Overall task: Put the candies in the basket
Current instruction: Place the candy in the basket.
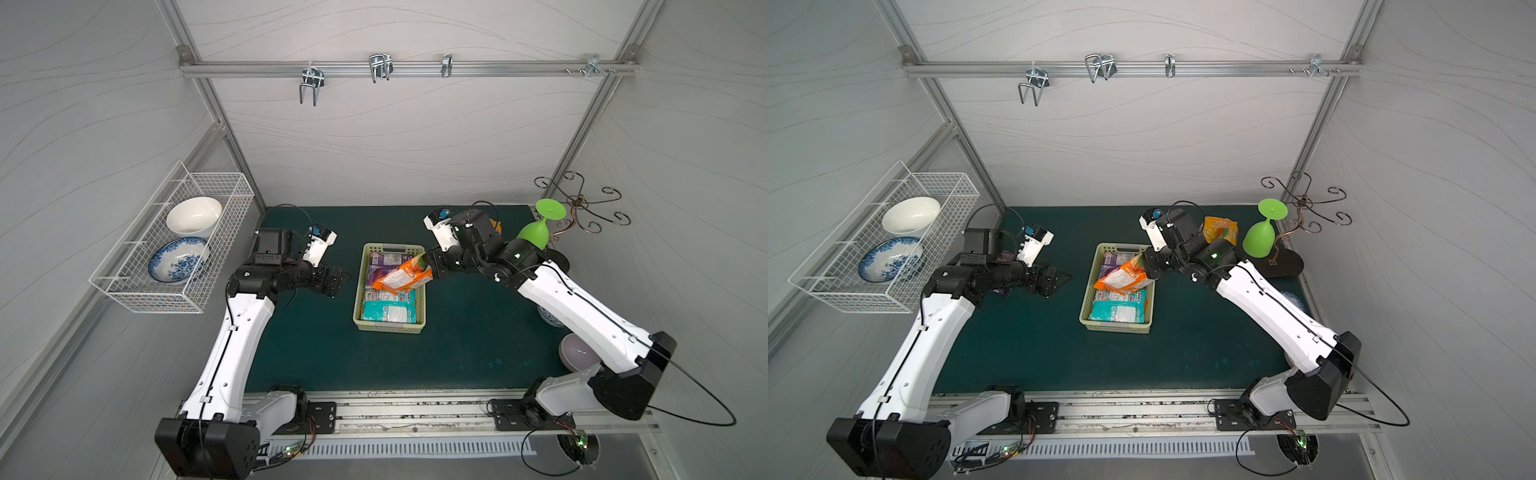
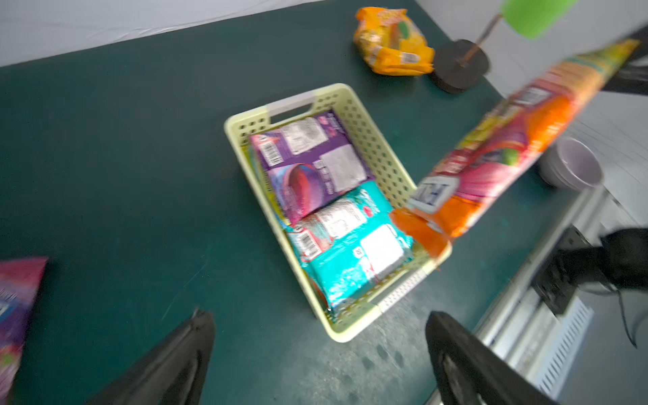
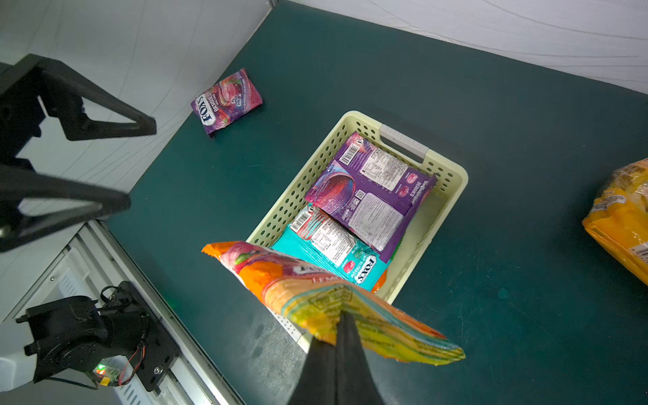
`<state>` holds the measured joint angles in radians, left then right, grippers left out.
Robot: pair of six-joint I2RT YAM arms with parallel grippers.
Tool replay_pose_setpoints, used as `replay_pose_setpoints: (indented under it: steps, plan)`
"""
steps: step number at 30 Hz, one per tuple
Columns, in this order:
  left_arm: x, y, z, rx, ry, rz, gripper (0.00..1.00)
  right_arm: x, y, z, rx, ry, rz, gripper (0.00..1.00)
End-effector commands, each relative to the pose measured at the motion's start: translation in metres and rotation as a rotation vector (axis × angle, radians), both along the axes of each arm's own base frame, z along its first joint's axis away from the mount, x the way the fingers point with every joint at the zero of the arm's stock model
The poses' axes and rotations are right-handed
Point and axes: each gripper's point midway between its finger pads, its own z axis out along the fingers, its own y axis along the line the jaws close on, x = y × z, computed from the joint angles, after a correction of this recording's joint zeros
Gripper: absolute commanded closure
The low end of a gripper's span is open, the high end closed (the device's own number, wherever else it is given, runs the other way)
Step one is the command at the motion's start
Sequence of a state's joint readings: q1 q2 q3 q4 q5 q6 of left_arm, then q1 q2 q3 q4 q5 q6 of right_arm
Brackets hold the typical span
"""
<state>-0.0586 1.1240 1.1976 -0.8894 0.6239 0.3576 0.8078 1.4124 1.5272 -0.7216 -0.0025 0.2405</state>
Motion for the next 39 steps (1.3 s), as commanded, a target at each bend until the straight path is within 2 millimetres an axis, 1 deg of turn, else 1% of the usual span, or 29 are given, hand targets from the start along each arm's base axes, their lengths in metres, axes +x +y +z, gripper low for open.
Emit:
replay_pose_setpoints:
  steps: [1,3,6,10,12,13,14,15,17,19,20,21,23,24,25,29,31,35,39]
  plan:
    - [-0.024,-0.024,0.008,-0.043,-0.009,-0.202,0.02,-0.003,0.009,0.018,0.075,-0.013,0.001,1.00]
    - [-0.024,-0.029,0.004,-0.027,-0.009,-0.228,0.04,-0.006,0.011,0.016,0.083,0.001,-0.001,1.00]
    - [-0.027,-0.035,-0.005,-0.007,-0.028,-0.292,0.06,-0.013,0.021,0.016,0.118,0.012,0.038,1.00]
    - [-0.019,-0.041,-0.015,0.039,-0.047,-0.334,0.09,-0.017,0.026,0.019,0.124,0.030,0.049,1.00]
    - [-0.016,-0.044,-0.018,0.045,-0.065,-0.358,0.11,-0.021,0.032,0.018,0.147,0.042,0.073,1.00]
    - [-0.014,-0.046,-0.019,0.040,-0.071,-0.366,0.13,-0.022,0.034,0.017,0.152,0.050,0.083,1.00]
    - [-0.012,-0.048,-0.022,0.031,-0.070,-0.375,0.18,-0.022,0.035,0.017,0.149,0.055,0.085,1.00]
    - [-0.011,-0.050,-0.024,0.026,-0.063,-0.382,0.20,-0.022,0.034,0.017,0.145,0.060,0.079,1.00]
    - [-0.014,-0.055,-0.027,0.014,-0.034,-0.405,0.27,-0.023,0.035,0.017,0.157,0.070,0.071,1.00]
    - [-0.020,-0.060,-0.030,-0.010,-0.016,-0.434,0.38,-0.026,0.040,0.015,0.185,0.083,0.088,1.00]
    - [-0.021,-0.062,-0.031,-0.018,-0.011,-0.439,0.46,-0.027,0.040,0.015,0.190,0.085,0.094,1.00]
    - [-0.020,-0.062,-0.032,-0.019,-0.006,-0.435,0.57,-0.027,0.040,0.014,0.183,0.087,0.093,1.00]
    - [-0.018,-0.061,-0.031,-0.003,0.009,-0.410,0.89,-0.025,0.036,0.010,0.157,0.088,0.076,1.00]
    - [-0.019,-0.060,-0.029,0.003,0.016,-0.404,0.99,-0.025,0.036,0.008,0.156,0.090,0.073,1.00]
    - [-0.020,-0.058,-0.027,0.014,0.020,-0.397,1.00,-0.025,0.035,0.004,0.161,0.094,0.070,1.00]
    - [-0.028,-0.047,-0.029,0.087,0.042,-0.386,1.00,-0.032,0.031,-0.012,0.126,0.134,0.075,1.00]
    - [-0.032,-0.039,-0.030,0.136,0.060,-0.375,1.00,-0.036,0.027,-0.021,0.119,0.161,0.067,1.00]
    - [-0.041,-0.027,-0.031,0.226,0.057,-0.402,1.00,-0.047,0.025,-0.042,0.108,0.217,0.085,1.00]
    - [-0.037,-0.028,-0.026,0.226,0.043,-0.407,1.00,-0.051,0.022,-0.061,0.094,0.254,0.067,1.00]
